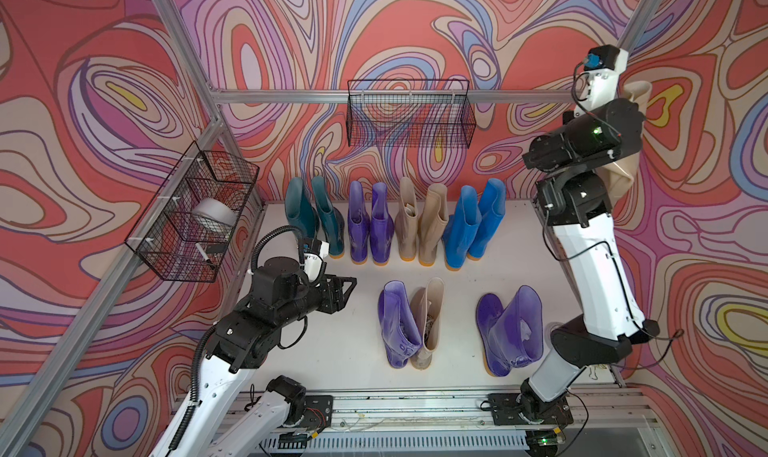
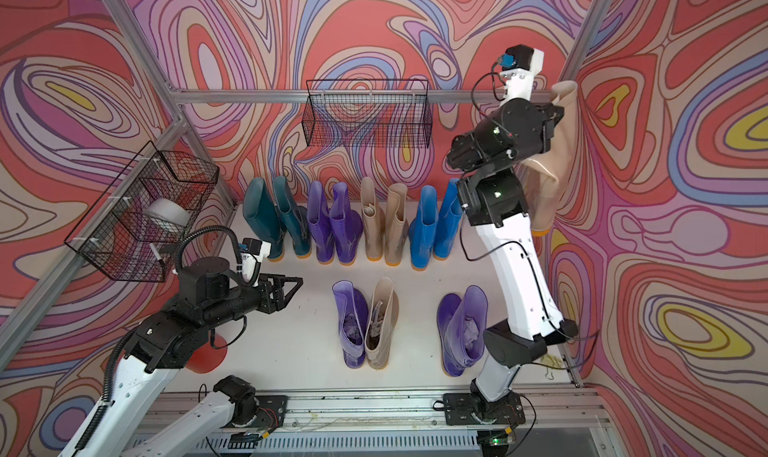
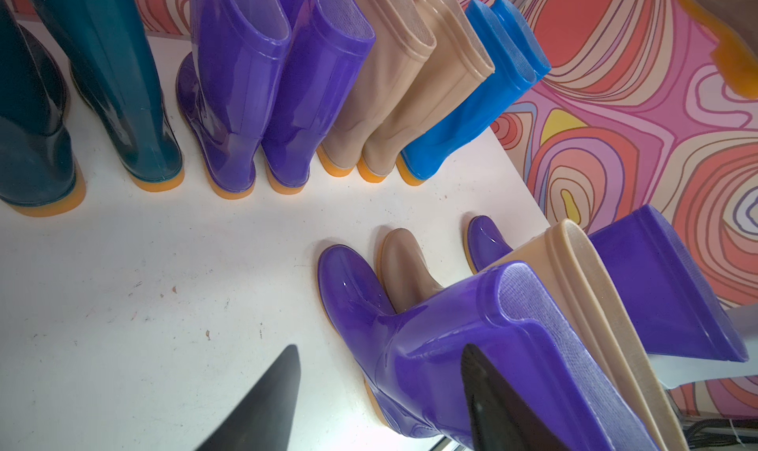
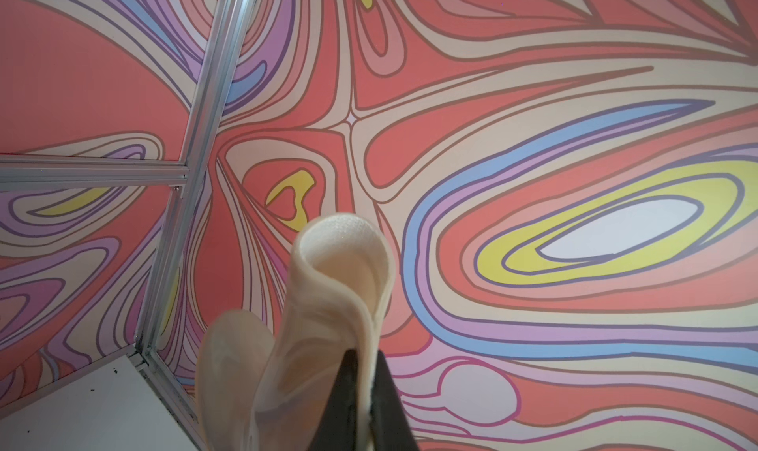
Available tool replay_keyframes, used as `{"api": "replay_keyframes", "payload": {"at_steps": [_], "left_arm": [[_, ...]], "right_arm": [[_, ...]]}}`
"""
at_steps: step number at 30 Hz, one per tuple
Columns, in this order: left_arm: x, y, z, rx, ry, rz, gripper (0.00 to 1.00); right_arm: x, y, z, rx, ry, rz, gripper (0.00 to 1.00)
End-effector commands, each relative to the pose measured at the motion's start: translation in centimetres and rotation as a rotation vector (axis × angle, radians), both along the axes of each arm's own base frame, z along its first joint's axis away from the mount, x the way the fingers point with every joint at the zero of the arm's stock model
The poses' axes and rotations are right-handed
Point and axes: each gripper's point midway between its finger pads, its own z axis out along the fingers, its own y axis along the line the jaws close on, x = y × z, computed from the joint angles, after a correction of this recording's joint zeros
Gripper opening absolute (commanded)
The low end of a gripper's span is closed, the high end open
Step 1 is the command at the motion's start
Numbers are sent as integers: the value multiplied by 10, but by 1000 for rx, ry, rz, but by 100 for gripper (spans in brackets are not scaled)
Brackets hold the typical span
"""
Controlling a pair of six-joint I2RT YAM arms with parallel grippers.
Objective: Match and arrange rain boots in pairs
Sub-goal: Place the rain boot at the corner of the board.
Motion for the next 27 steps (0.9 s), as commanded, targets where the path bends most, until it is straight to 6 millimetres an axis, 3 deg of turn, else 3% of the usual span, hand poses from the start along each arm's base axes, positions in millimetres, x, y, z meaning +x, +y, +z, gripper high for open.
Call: {"api": "replay_keyframes", "payload": {"at_steps": [1,9,14,21,27], "left_arm": [[-2,2,13,-5,-25,6,64],[-5,9,16,17,-26,29,64],[-4,10,12,21,-14,43,64],[-1,9,6,17,-1,46,64],[0,11,4,39,0,52,64]], "right_arm": [[40,28,-35,2,58,239,0],[68,2,-124,375,137,478,0],[70,7,-144,431,164,531,0],[78,-5,-177,492,212,507,0],[84,-11,-190,494,232,477,0]]}}
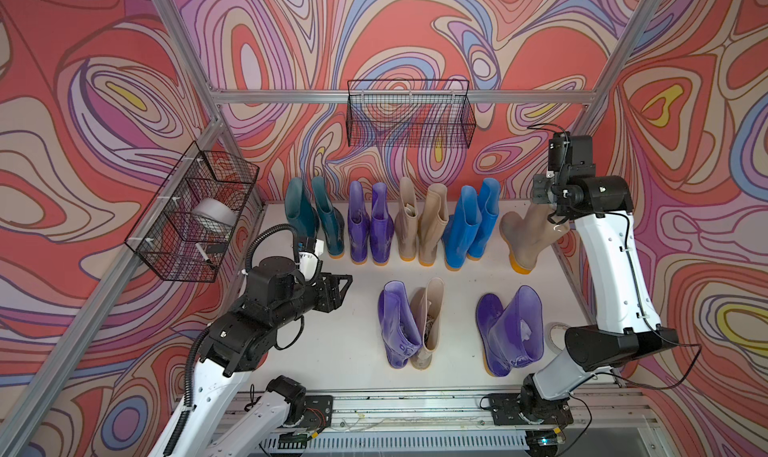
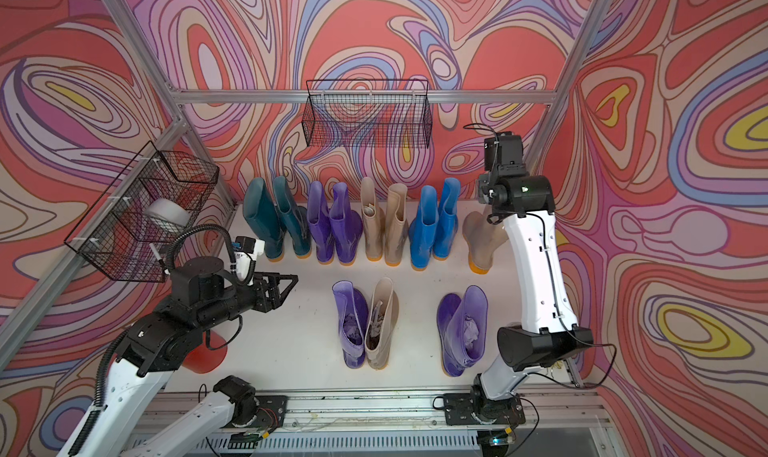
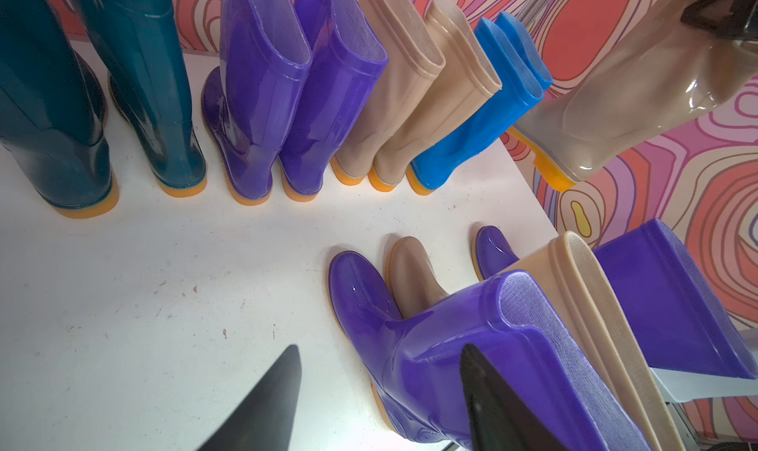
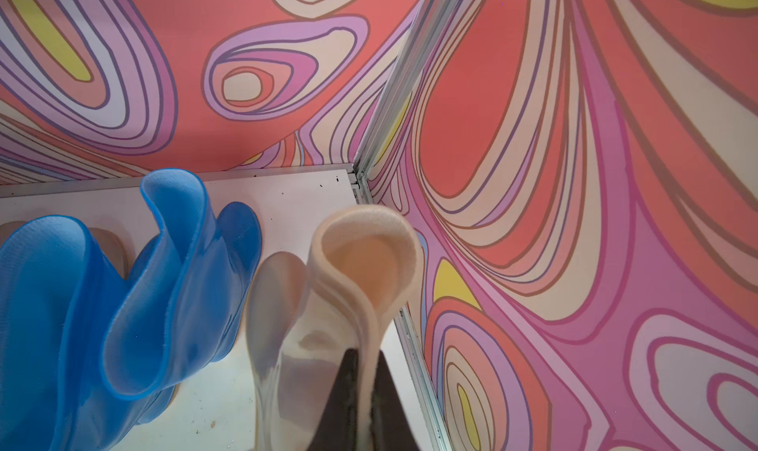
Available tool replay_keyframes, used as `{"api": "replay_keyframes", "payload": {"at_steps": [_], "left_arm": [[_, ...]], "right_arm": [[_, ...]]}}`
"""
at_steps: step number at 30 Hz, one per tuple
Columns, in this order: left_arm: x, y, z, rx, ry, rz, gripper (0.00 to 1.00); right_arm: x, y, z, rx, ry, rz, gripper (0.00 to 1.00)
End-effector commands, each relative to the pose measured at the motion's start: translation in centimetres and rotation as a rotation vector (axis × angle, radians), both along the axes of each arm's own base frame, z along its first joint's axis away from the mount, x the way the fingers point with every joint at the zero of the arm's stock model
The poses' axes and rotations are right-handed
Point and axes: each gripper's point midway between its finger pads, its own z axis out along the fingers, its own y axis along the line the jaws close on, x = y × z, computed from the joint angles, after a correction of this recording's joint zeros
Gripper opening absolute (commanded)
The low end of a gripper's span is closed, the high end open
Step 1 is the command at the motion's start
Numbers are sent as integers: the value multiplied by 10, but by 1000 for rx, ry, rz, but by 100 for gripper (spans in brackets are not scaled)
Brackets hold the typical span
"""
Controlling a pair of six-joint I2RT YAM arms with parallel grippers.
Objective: Match and arrange rain boots in pairs
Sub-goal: Place the rain boot at the corner of the board.
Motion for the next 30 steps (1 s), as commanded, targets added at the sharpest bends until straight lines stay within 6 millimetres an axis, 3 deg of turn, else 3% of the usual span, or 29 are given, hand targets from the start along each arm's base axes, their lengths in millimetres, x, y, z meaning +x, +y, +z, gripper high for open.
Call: {"api": "replay_keyframes", "payload": {"at_steps": [1,11,22,30], "left_arm": [[0,2,-5,22,13,9,64],[4,-1,-10,25,22,1,64],[5,-3,-20,14,43,1,64],[9,-5,-20,13,44,3,64]], "right_arm": [[-1,-7,33,15,-145,-37,0],[14,-16,8,51,-107,-44,0],[24,-20,-34,136,-74,-31,0],[49,-16,-50,159,-100,-7,0]]}}
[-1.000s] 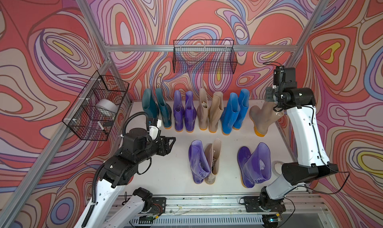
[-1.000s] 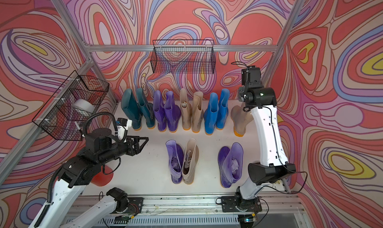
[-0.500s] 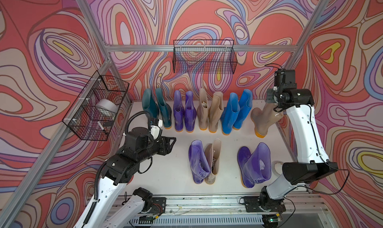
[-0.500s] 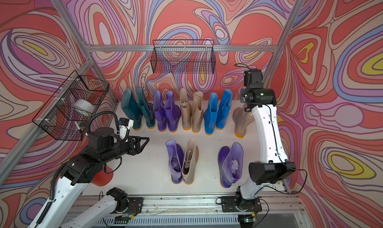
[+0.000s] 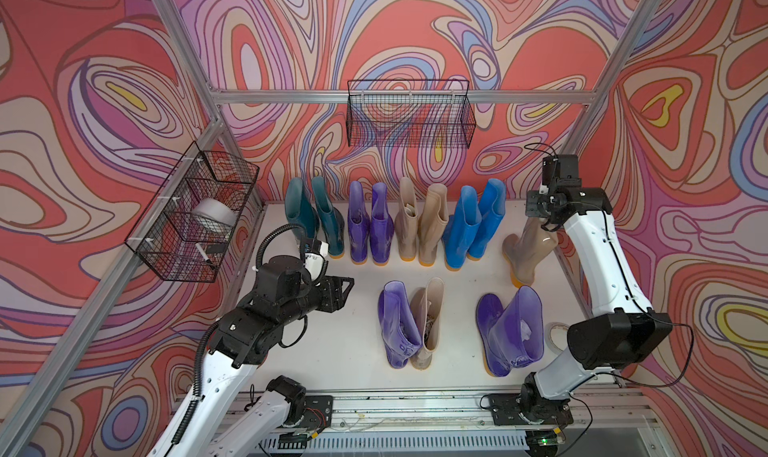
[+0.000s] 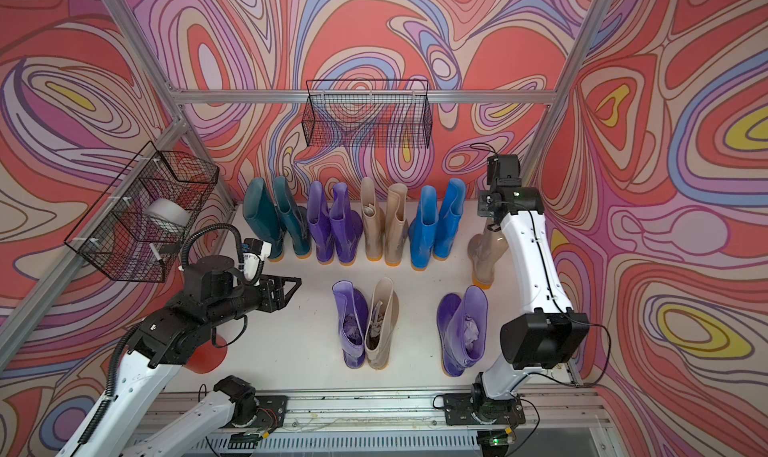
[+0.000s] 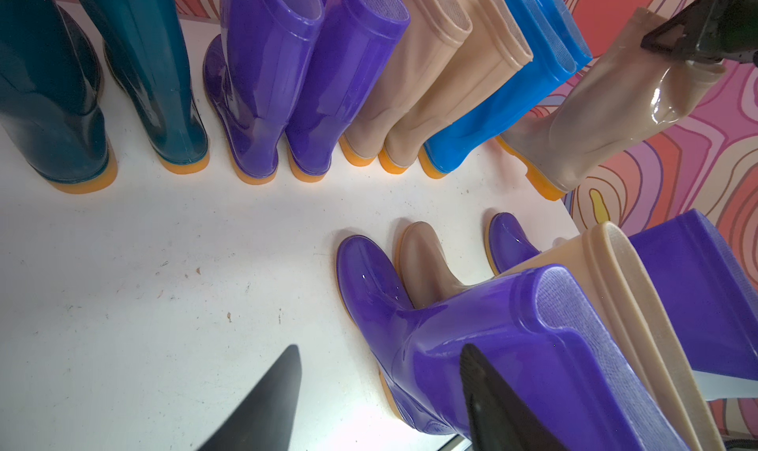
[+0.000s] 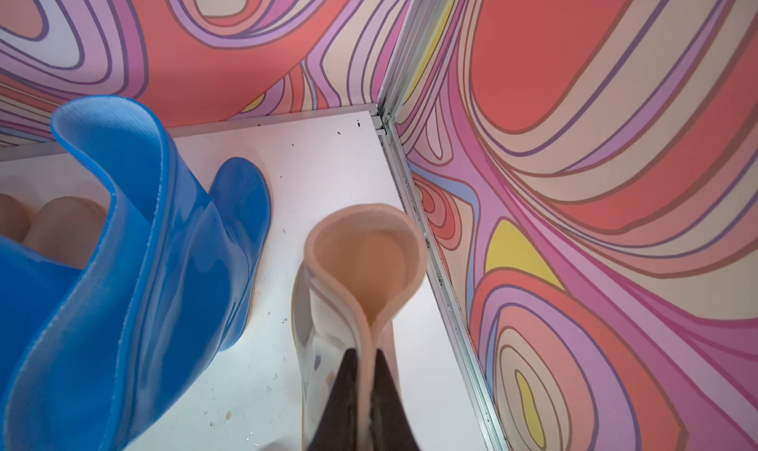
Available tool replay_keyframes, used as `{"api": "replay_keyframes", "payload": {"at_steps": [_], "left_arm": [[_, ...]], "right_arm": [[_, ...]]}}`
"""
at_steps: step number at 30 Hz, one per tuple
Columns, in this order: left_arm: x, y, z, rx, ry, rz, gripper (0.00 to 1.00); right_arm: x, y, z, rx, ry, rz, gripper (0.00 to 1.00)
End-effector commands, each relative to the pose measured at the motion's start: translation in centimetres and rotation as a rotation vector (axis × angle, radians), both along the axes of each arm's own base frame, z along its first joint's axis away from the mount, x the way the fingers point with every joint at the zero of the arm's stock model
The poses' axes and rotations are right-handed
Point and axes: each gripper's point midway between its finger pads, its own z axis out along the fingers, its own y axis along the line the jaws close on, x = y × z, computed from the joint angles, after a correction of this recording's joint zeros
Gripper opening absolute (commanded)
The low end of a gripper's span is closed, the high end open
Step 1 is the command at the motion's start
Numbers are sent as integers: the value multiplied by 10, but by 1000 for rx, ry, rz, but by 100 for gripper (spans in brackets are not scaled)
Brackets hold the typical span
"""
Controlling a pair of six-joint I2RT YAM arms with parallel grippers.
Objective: Match and arrange rain boots in pairs
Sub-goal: Place the rain boot at the corner of the board.
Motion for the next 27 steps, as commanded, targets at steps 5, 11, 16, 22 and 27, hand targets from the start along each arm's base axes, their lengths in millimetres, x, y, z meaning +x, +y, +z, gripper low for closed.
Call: {"api": "replay_keyframes", "payload": {"at_steps": [5,11,16,22,27], "left_arm": [[4,-5,-4,-25,-5,-1,64],[8,-8,-14,-29,14,-6,64],[9,-11,-19,-34,23,-15,64],[8,-9,-21,-18,24,-10,64],[9,-9,-21,-18,22,-12,64]], "right_arm": [[33,1,34,9,-225,2,0],[48,-1,23,-2,-247,5,0],[62,-3,1,-19,-226,1,0],[73,-1,-12,-4,-221,8,0],[79,-1,-19,12,-238,-6,0]]}}
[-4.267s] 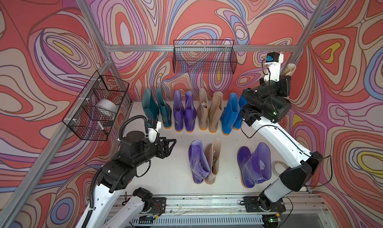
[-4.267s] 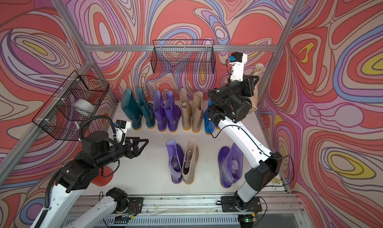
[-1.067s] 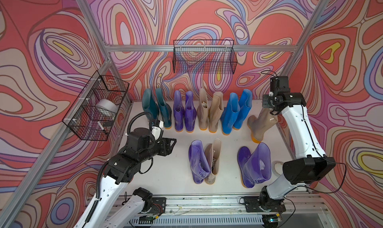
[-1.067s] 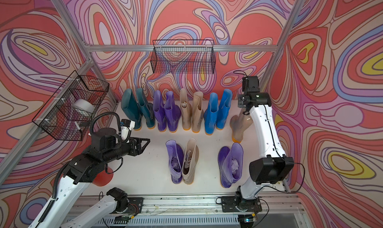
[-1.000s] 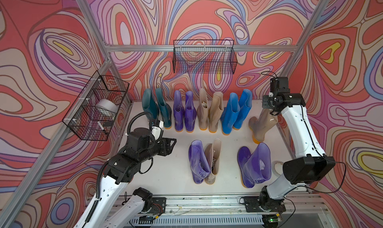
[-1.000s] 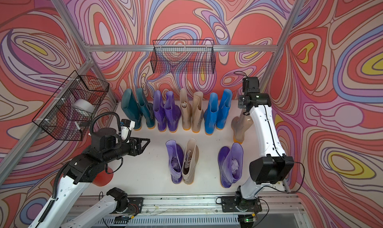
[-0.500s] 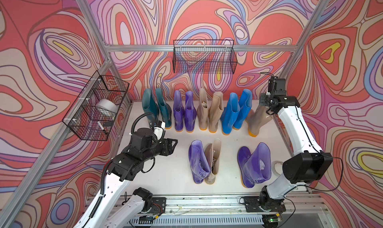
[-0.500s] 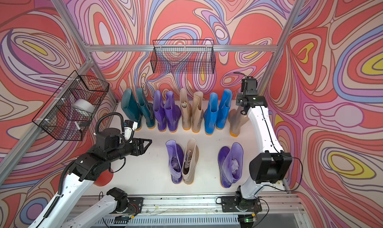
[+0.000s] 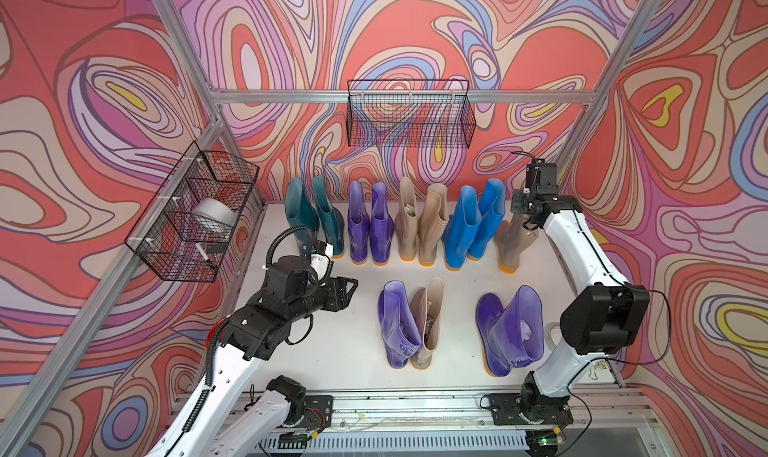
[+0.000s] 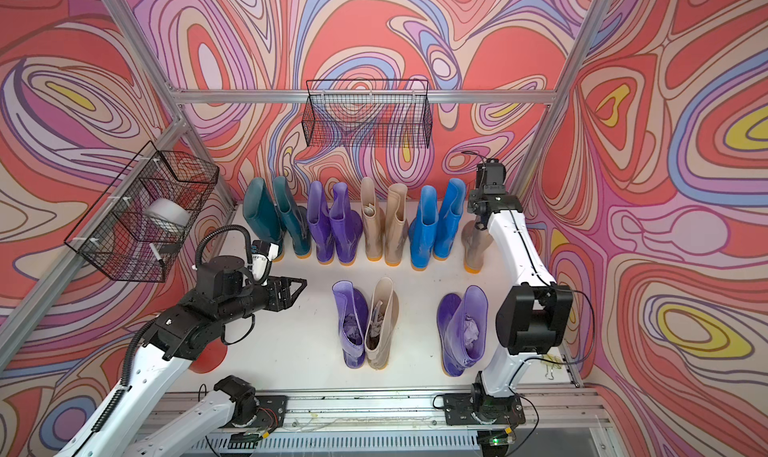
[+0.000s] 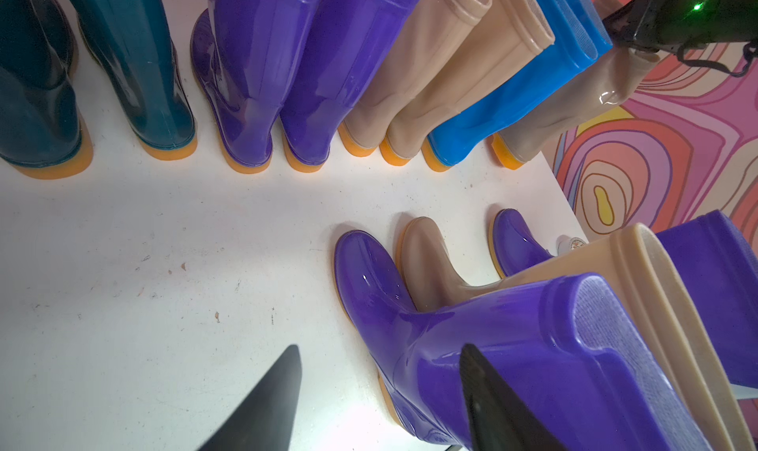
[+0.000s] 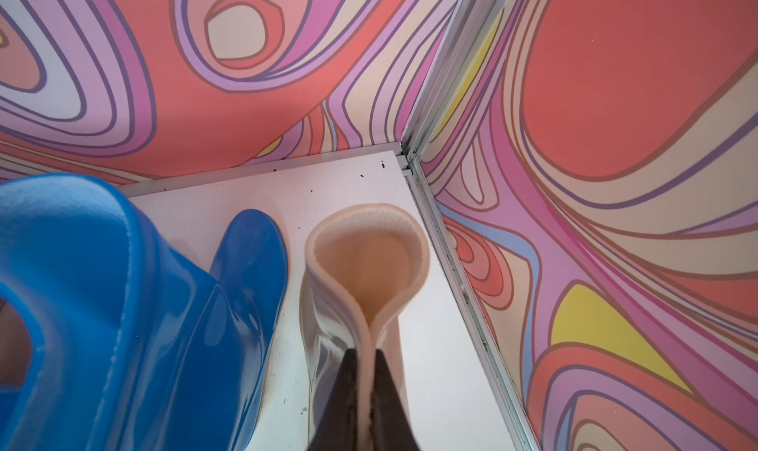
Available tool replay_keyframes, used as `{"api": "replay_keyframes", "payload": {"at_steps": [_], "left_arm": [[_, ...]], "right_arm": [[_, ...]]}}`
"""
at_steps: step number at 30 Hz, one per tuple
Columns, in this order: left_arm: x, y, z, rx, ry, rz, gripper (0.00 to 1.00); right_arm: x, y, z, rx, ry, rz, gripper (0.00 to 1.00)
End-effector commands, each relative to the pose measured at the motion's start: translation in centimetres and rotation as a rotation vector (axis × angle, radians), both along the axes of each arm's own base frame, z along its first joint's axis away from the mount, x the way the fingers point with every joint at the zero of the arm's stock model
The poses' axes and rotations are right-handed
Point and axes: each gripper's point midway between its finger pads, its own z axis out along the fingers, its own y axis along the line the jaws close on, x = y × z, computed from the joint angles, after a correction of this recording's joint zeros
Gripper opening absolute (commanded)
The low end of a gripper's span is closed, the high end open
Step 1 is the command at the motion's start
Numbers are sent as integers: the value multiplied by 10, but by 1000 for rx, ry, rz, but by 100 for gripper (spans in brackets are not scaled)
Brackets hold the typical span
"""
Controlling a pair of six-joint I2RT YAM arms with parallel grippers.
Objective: Match and arrange rain boots in pairs
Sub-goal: Place the rain boot at the corner of the board.
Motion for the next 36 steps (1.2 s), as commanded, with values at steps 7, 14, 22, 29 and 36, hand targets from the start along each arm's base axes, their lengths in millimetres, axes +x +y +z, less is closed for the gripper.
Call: {"api": "replay_keyframes", "payload": {"at_steps": [7,14,22,29,36], "left_arm": [[2,-4,-3,-1,-7,-16,64],[2,-3,-6,9,-8,-14,64],[3,-4,-8,6,-3,-18,64],[2,-3,-6,10,-10,-17,64],[1,-2,-4,8,-19,-18,64]], "right_arm": [[26,-2,24,32,-154,-36,0],[47,11,5,124,-145,-5,0],[60,54,3,289,-158,82,0],[60,95,18,415,-183,181,0],[66,124,25,456,-180,253,0]]}}
